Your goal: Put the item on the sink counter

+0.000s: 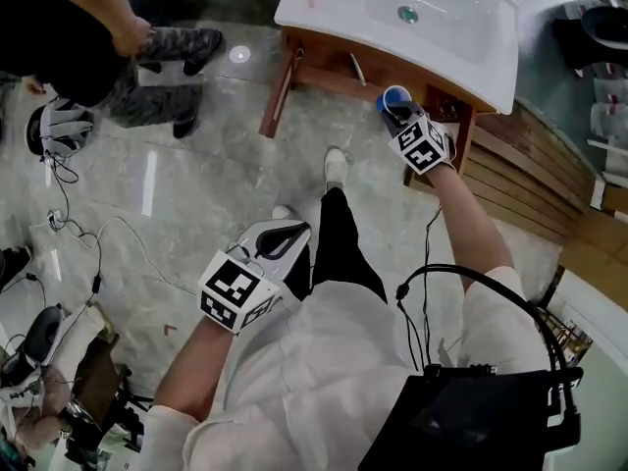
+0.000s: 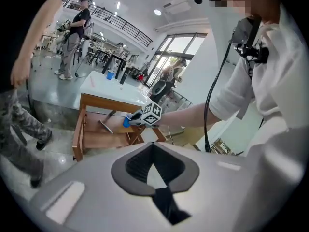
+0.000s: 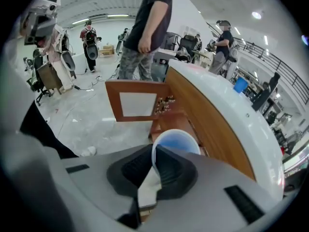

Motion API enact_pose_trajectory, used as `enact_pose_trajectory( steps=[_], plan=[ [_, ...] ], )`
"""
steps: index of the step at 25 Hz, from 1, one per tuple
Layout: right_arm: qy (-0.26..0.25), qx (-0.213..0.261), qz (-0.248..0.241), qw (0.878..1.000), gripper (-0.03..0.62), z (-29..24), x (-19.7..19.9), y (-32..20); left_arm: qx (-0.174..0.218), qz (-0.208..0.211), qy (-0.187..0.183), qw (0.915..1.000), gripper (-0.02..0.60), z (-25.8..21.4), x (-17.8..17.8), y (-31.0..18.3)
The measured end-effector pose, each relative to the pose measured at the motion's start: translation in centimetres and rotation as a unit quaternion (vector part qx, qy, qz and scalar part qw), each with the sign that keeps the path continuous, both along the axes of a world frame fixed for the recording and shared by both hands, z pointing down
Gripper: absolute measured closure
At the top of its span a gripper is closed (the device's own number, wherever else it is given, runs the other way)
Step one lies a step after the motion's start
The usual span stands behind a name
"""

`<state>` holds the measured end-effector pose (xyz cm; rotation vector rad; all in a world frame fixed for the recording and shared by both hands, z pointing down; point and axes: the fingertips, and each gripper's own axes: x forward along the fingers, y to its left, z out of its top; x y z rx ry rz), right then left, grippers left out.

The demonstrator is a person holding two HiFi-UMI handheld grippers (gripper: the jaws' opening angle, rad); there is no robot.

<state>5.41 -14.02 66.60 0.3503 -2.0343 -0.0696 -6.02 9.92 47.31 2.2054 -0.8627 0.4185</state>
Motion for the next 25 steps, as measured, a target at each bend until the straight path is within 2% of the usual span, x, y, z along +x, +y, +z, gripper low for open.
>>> enact_pose_trajectory(
  steps=[5, 13, 25],
  plan=[
    [0.008, -0.009, 0.027, 1.000, 0.574, 7.1, 0.3, -3.5, -0.026, -0.007, -0.008, 0.9996, 0.577, 2.9, 1.0, -1.9],
    [0.025, -0.010, 0.031, 0.999, 0.574, 14.8, 0.8, -9.3, -0.037, -0.005, -0.008, 0.9993, 0.577, 7.5, 3.0, -7.4],
    [0.044, 0.007, 0.021, 0.999, 0.574, 20.9, 0.8, -14.2, -0.061, -0.035, -0.001, 0.9975, 0.577, 11.3, 2.9, -10.5]
  ],
)
